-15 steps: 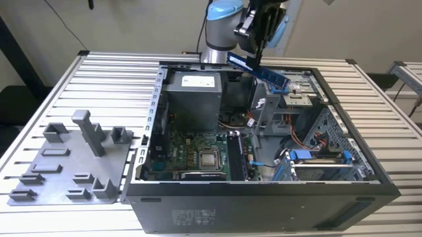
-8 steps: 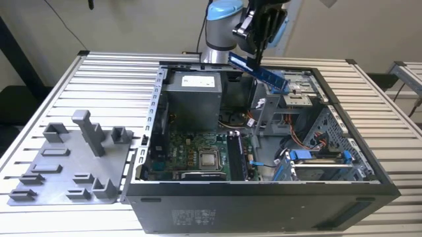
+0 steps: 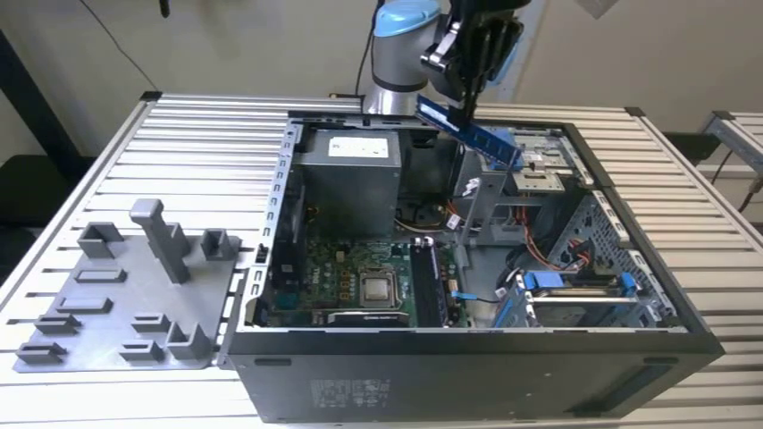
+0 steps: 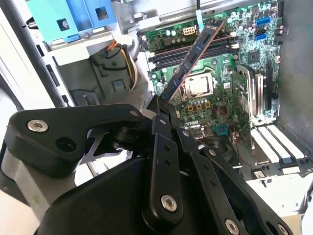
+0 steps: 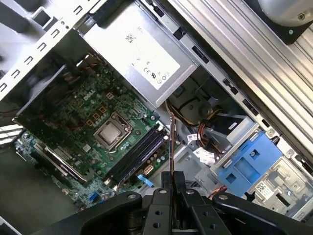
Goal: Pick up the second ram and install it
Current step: 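Insert the second ram into the second slot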
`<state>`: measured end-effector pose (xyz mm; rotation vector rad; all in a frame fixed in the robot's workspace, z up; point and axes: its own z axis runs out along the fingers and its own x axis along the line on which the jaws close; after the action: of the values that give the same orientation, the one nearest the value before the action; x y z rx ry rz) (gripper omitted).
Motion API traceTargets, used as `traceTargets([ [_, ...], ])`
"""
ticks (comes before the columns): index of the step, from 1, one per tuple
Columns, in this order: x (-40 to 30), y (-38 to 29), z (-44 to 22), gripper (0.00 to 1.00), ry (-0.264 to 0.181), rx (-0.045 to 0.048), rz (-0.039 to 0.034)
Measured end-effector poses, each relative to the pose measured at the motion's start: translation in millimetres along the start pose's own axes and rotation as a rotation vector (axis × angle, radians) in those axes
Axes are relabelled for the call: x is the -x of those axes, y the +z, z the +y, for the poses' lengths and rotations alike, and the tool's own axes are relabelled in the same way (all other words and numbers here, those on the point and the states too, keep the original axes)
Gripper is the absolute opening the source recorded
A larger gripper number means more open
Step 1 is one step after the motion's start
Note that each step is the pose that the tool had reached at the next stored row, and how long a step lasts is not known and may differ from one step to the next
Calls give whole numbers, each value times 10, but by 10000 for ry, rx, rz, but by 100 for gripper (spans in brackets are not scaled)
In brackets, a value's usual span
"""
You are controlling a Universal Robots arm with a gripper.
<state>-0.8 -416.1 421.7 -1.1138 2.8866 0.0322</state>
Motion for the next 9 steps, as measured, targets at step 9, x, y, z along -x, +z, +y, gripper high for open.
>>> traceTargets([
  [9, -6, 15, -7, 13, 949, -48, -3],
])
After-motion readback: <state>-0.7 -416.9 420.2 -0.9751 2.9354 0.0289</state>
